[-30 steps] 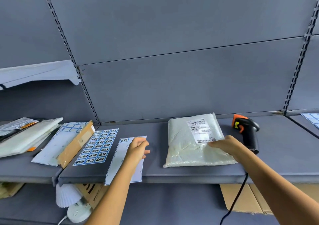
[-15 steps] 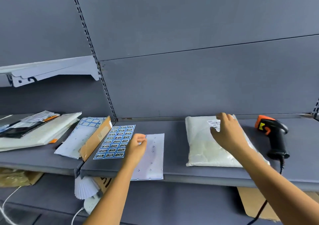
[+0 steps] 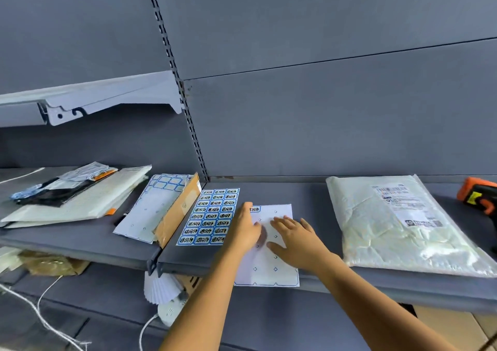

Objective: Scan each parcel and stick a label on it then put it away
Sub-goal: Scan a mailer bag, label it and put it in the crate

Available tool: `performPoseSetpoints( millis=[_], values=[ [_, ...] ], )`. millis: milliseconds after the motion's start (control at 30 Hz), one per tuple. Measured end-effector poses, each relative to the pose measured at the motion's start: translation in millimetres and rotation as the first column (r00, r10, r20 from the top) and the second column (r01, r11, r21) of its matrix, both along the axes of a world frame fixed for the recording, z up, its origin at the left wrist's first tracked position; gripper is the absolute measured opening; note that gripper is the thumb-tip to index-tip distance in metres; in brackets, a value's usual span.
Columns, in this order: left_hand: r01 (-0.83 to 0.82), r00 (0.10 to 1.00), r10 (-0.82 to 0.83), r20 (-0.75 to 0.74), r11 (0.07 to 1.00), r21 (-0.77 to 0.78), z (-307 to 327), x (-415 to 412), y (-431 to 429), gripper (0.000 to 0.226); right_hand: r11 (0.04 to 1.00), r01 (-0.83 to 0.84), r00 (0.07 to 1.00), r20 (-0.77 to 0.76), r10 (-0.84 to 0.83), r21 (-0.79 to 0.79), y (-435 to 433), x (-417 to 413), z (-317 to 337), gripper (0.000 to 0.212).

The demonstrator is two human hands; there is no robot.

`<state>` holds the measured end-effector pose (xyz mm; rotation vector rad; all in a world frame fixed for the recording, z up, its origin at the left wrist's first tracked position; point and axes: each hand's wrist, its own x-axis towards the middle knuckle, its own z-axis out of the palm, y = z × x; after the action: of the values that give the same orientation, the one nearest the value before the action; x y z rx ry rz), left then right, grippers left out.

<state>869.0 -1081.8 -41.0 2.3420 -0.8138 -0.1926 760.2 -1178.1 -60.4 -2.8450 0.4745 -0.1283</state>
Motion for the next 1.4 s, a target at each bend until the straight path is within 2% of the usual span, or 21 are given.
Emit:
performPoseSetpoints(
  millis=[167,300,600,867,967,1067,1167,1233,1300,1400],
  values=[
    [0.068,0.997,-0.073,0.034,0.990,0.124,-6.3,20.1,-3.5,0.043,0.999,-0.008,0.999,0.047,0.010,-0.047,-2.9,-2.6,-15.2,0.056],
    [0.111,0.993,-0.120,0.022,0.966,0.232,-4.1,25.4,-8.6,0.064,1.000,0.000,0.996,0.084,0.003,-0.027,-4.7,-2.7,-17.6,0.056],
    [0.107,0.976,-0.154,0.151,0.953,0.284,-5.3,29.5,-7.7,0.071,0.999,0.042,0.994,0.104,-0.044,0.022,-5.4,-1.4,-16.1,0.060],
    [0.057,0.992,-0.063,0.108,0.997,0.057,-17.0,32.4,-12.7,0.062,0.998,0.059,0.988,0.141,-0.061,0.022,-5.4,-3.2,-13.4,0.058],
    [0.013,1.000,-0.014,-0.009,0.993,-0.114,-16.6,28.9,-16.6,0.053,0.998,0.059,0.986,0.157,-0.062,0.020,-5.5,-2.7,-14.4,0.057],
    [-0.049,0.989,0.003,-0.148,0.950,-0.309,-15.8,24.8,-17.6,0.048,0.998,0.058,0.983,0.170,-0.063,0.036,-6.3,-2.5,-15.0,0.056],
    [-0.085,0.979,-0.001,-0.203,0.906,-0.416,-13.0,20.5,-15.4,0.048,0.993,0.069,0.960,0.266,-0.091,0.092,-7.5,-1.7,-15.2,0.048],
    [-0.091,0.973,-0.014,-0.231,0.895,-0.436,-10.9,19.0,-14.6,0.049,0.989,0.108,0.888,0.437,-0.144,0.105,-9.8,-1.0,-8.1,0.036],
    [-0.075,0.970,-0.034,-0.240,0.898,-0.433,-9.1,19.2,-15.9,0.048,0.987,0.162,0.815,0.565,-0.127,-0.012,-16.8,1.5,0.6,0.030],
    [-0.031,0.976,-0.063,-0.210,0.909,-0.415,-7.1,17.4,-18.3,0.047,0.962,0.185,0.781,0.625,-0.018,-0.203,-28.4,7.0,13.6,0.033]
  ],
)
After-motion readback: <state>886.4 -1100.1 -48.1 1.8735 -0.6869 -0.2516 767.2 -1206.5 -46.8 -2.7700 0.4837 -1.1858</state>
